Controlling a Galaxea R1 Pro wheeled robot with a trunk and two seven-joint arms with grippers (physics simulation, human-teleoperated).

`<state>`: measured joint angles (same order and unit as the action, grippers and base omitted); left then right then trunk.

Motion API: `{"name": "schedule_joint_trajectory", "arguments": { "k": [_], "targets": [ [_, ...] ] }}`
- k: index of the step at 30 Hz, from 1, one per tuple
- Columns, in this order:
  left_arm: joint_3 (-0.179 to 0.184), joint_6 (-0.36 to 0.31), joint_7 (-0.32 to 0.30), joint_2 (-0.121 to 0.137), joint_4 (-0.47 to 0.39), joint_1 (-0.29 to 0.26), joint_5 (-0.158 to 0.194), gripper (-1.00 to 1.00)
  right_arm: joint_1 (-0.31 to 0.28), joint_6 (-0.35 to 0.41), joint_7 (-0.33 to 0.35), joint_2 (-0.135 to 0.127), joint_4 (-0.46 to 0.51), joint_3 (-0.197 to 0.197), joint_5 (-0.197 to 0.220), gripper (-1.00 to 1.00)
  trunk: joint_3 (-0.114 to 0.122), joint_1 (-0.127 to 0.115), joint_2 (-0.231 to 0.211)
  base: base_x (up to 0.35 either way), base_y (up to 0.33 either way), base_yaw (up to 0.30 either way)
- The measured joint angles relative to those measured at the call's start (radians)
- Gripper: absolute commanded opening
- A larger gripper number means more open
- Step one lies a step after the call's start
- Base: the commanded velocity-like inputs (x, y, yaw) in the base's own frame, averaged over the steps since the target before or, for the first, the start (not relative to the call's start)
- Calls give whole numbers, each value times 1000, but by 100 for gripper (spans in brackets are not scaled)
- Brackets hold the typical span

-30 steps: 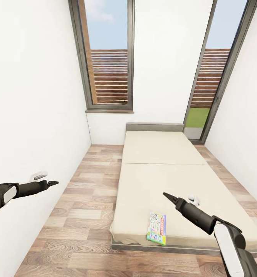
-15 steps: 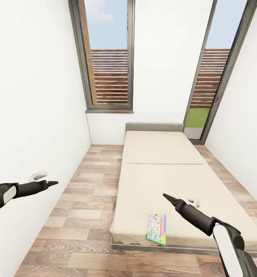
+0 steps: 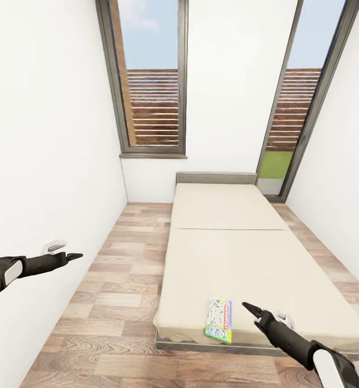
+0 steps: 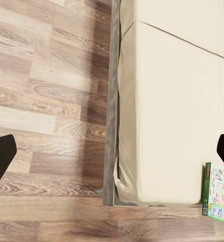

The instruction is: Put all the toys in the child's room - the three board games (two on the bed and one on the table), the two jigsaw puzzles on the table, and the tennis ball on the table - inside the toy box on the table in the child's room.

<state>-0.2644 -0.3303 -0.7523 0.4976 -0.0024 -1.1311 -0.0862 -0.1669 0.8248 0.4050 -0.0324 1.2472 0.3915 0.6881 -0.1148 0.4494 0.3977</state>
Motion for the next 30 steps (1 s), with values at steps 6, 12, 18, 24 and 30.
{"name": "schedule_joint_trajectory", "arguments": {
  "k": [6, 12, 18, 24, 30],
  "targets": [
    [0, 0, -13, 1, 0, 0, 0, 100, 14, 1, 2, 0, -62, 53, -1, 100, 0, 0, 0, -40, 163, 0],
    [0, 0, -15, 3, 0, 0, 0, 100, 42, -47, 2, 0, -71, 64, -3, 100, 0, 0, 0, -5, 33, 0],
    [0, 0, -16, 2, 0, 0, 0, 100, 45, -71, 2, 0, -77, 65, -2, 100, 0, 0, 0, 0, 2, 0],
    [0, 0, -15, 0, 0, 0, 0, 100, 46, -134, 1, -4, -186, 66, -6, 100, 0, 0, 0, 0, 0, 0],
    [0, 0, -15, 1, 0, 0, 0, 100, 45, -279, 3, -51, -369, 59, -11, 100, 0, 0, 0, 0, 0, 0]
  ]
}}
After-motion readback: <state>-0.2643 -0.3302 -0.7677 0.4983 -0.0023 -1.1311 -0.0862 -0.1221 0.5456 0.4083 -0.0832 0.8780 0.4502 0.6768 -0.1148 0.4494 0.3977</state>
